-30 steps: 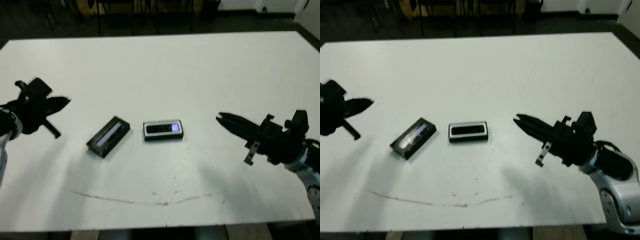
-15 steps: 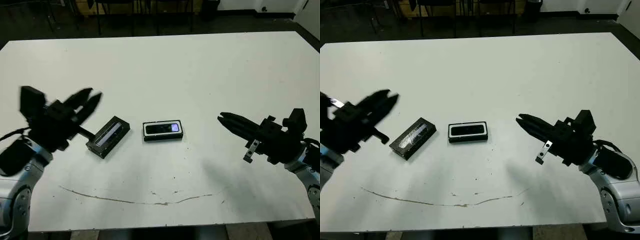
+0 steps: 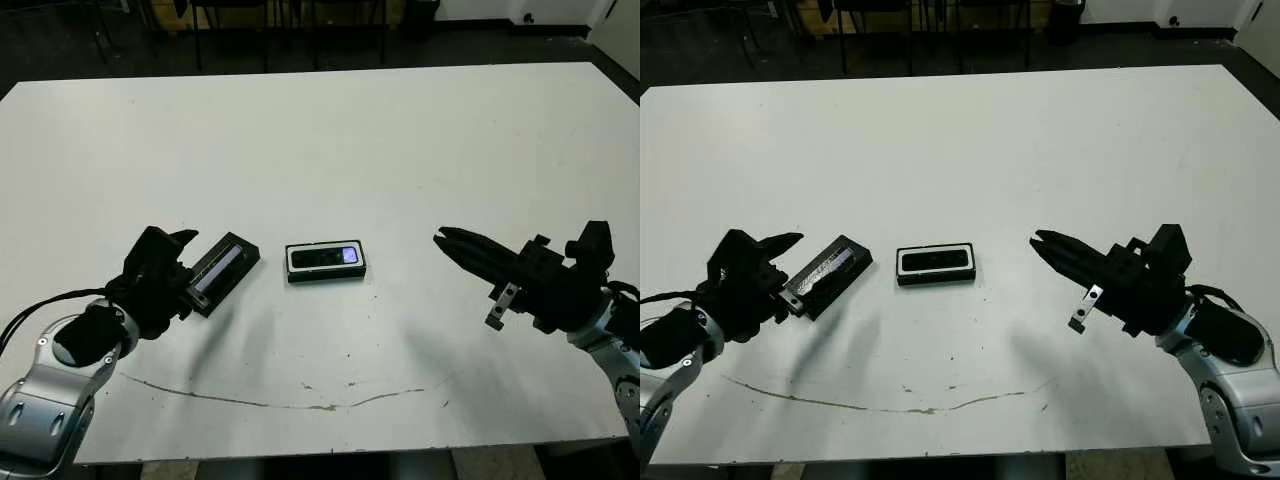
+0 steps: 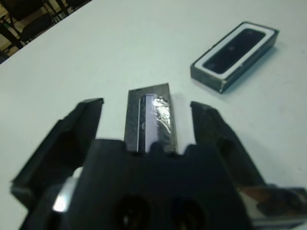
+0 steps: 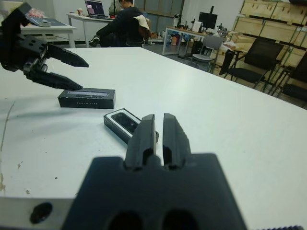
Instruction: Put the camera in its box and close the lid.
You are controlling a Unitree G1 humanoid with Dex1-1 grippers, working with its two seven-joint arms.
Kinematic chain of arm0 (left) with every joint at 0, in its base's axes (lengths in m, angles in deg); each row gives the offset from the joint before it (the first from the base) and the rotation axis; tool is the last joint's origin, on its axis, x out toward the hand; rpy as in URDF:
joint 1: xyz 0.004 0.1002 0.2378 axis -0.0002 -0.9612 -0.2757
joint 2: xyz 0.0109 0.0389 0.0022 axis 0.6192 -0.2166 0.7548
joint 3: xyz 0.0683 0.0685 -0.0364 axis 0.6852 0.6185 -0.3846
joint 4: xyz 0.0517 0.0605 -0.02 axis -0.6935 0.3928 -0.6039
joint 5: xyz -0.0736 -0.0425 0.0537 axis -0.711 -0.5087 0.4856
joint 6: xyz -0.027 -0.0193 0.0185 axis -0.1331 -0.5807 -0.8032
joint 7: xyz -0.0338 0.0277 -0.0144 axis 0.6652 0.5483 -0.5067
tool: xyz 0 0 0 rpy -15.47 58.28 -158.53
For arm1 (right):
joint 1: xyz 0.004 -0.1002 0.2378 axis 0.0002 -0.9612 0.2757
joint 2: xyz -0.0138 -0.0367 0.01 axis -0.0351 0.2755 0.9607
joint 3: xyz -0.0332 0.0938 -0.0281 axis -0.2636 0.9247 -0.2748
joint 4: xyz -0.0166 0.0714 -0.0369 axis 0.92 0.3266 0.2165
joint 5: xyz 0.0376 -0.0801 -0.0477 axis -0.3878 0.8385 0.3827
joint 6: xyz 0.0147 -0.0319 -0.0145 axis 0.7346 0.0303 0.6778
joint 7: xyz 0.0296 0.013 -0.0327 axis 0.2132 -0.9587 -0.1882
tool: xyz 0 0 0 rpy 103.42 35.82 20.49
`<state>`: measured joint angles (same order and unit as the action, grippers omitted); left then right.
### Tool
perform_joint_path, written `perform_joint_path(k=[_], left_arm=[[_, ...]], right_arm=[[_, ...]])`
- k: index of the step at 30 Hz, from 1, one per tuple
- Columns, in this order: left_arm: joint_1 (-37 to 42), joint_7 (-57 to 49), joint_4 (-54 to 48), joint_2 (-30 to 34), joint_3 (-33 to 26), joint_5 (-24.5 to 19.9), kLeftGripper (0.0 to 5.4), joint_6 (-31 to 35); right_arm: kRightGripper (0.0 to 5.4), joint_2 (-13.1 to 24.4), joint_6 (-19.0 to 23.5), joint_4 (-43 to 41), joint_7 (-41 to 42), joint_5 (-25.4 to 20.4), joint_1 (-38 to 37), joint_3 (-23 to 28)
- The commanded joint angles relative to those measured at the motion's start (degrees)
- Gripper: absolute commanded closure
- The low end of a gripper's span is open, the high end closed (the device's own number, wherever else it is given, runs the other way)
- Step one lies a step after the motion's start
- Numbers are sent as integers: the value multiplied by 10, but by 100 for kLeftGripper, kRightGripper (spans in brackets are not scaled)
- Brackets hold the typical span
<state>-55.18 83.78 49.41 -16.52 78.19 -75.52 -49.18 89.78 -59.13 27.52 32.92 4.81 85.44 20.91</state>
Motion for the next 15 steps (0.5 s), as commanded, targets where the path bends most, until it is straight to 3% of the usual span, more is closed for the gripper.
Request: perform_joint_path(k=[1, 3, 11, 15], left_arm=[[2, 5, 18, -1, 0, -10, 37, 22], [5, 6, 20, -6, -1, -22, 2, 39], [3, 6, 33, -13, -6, -46, 2, 49], [6, 10, 40, -18, -17, -72, 2, 76]], right_arm=[[540, 0, 1, 1, -4, 12, -6, -5], [540, 5, 19, -4, -11, 11, -7, -4], [540, 0, -1, 6, 1, 12, -3, -4], [540, 4, 14, 2, -3, 5, -4, -1]])
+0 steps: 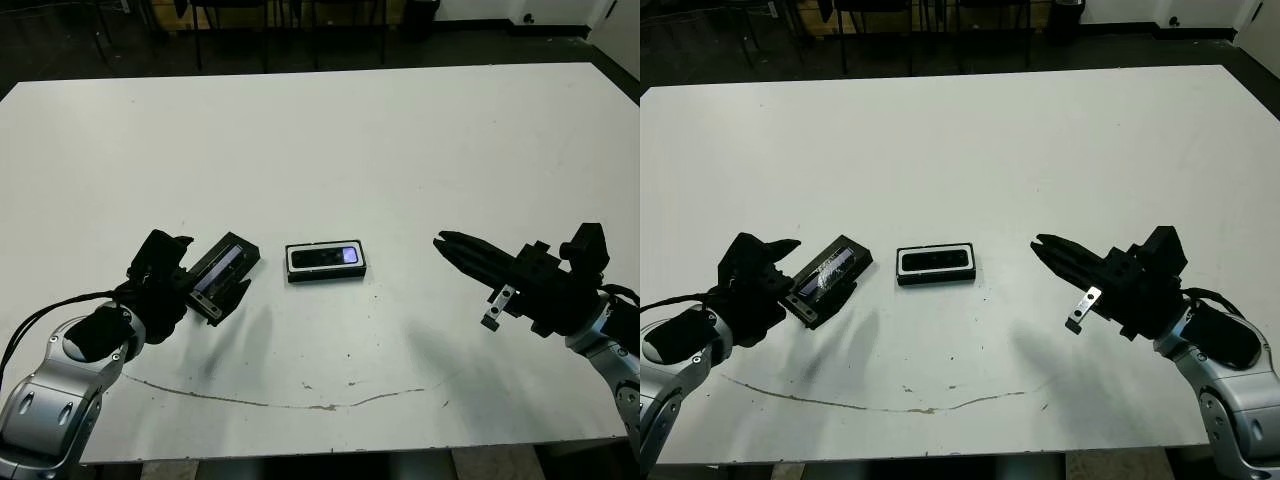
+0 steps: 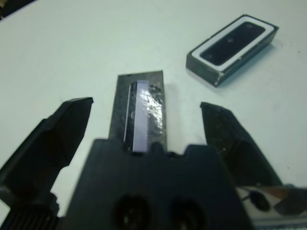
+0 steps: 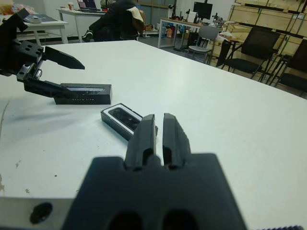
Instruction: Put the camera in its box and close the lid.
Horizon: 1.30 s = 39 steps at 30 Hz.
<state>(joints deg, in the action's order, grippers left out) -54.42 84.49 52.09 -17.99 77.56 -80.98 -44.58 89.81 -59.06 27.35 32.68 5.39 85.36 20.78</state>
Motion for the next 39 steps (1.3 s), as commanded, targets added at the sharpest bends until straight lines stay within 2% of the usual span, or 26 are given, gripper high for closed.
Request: perform_joint_path(k=[1, 4, 7, 9, 16, 20, 25, 29, 31, 34, 36, 39], left_arm=[[0, 1, 14, -8, -16, -27, 2, 44], [2, -19, 21, -23, -27, -38, 2, 71], [3, -36, 37, -26, -21, -23, 2, 63], [3, -51, 41, -20, -10, -2, 2, 58], [1, -55, 70, 3, 29, 61, 2, 6], [4, -38, 84, 5, 42, 61, 2, -9], [18, 29, 111, 10, 46, 23, 2, -17], [33, 87, 140, 23, 58, 4, 47, -36], [35, 98, 151, 23, 60, 3, 86, -49], [31, 91, 162, 12, 50, -1, 145, -53], [29, 80, 167, 8, 45, 1, 184, -50], [27, 64, 165, 11, 41, 8, 243, -38]], right_arm=[[540, 4, 20, 4, -2, -4, -3, 0], [540, 9, 37, -5, -10, -5, -5, 2], [540, 9, 44, -10, -14, -5, -7, 4], [540, 8, 36, -7, -13, -1, -7, 5], [540, 13, 52, -8, -11, -10, -8, 10], [540, 17, 65, -13, -15, -12, -10, 13], [540, 14, 54, -5, -11, -8, -16, 15], [540, 9, 43, -1, -3, -15, -17, 19], [540, 13, 41, -5, -3, -9, -17, 19], [540, 14, 14, 2, 3, 10, -17, 15], [540, 13, 30, 2, -1, 0, -17, 17], [540, 10, 31, 4, 1, -6, -16, 18]])
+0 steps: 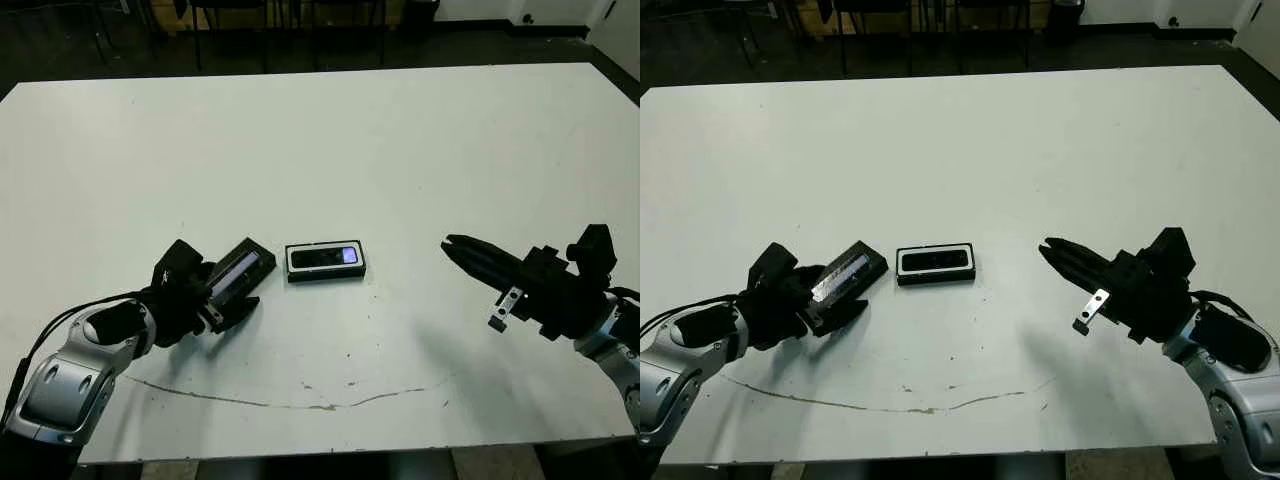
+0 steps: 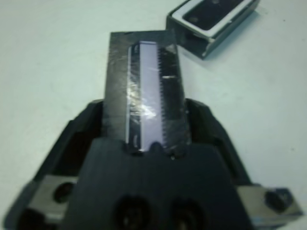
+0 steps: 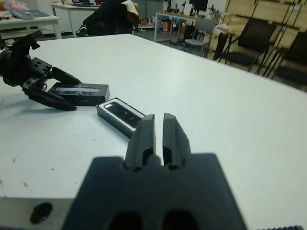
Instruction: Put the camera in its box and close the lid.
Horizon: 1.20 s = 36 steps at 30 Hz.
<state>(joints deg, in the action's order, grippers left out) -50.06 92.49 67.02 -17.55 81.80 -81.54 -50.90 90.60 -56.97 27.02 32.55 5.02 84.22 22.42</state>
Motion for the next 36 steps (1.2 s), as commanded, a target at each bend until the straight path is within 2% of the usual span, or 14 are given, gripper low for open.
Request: perform_joint_path(k=[1, 7, 15, 18, 21, 24, 26, 30, 32, 36], left_arm=[[-18, -22, 15, 5, -6, 10, 258, 34], [-29, -58, 0, -9, -25, 8, 266, 39], [2, -35, -19, -9, -71, -23, 266, -20], [44, 15, -3, 21, -86, -39, 266, -46], [110, 113, 49, 67, -85, -64, 266, -75], [173, 207, 113, 97, -67, -76, 266, -107], [215, 263, 154, 106, -47, -78, 266, -117], [283, 325, 218, 100, 5, -55, 266, -134], [312, 339, 257, 89, 33, -33, 266, -150], [366, 353, 374, 58, 67, 8, 266, -194]], right_arm=[[540, 2, 9, 7, 2, -4, -4, 1], [540, 1, 4, 7, -1, 0, -3, 0], [540, 1, 8, -2, -14, 8, 1, -3], [540, -6, 9, 3, -9, -9, 8, -2], [540, -13, -12, 31, -11, 6, 18, -5], [540, -8, 8, 51, -23, 15, 30, -6], [540, -17, 2, 84, -21, 13, 42, -5], [540, -30, -58, 157, 2, 36, 73, -14], [540, -33, -70, 164, 4, 45, 77, -19], [540, -50, -105, 205, 39, 33, 91, -22]])
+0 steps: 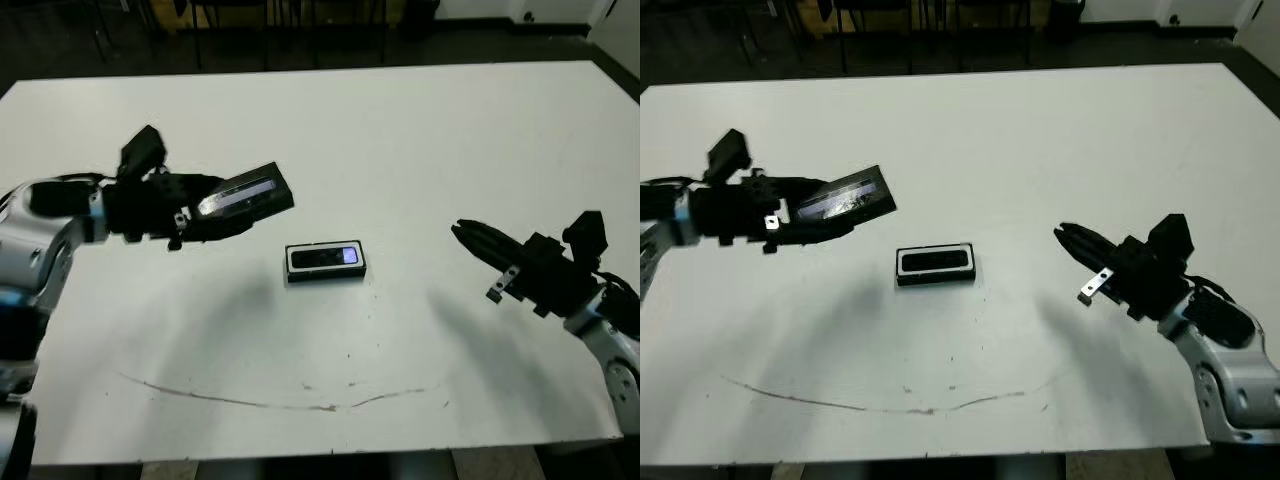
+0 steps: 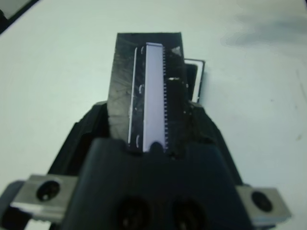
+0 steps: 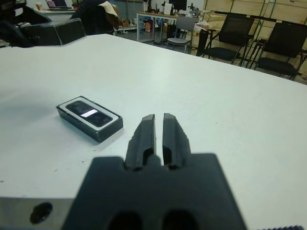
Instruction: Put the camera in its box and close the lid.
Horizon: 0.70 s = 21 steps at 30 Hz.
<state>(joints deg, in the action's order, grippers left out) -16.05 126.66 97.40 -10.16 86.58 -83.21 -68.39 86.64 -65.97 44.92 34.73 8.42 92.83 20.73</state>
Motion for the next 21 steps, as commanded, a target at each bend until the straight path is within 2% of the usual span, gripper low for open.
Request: perform_joint_path(k=[1, 4, 9, 21], left_arm=[[39, 18, 101, -24, 24, 32, 266, -24], [65, 31, 157, -43, 34, 49, 266, -43], [76, 44, 185, -72, 34, 56, 266, -61], [101, 95, 272, -116, 46, 78, 266, -93]], right_arm=[[540, -10, -14, 29, 18, 1, 5, -5], [540, -6, 2, 22, 7, 8, 1, -2], [540, -6, 3, 31, 2, 15, -1, 0], [540, -9, -13, 44, 11, 21, 7, -4]])
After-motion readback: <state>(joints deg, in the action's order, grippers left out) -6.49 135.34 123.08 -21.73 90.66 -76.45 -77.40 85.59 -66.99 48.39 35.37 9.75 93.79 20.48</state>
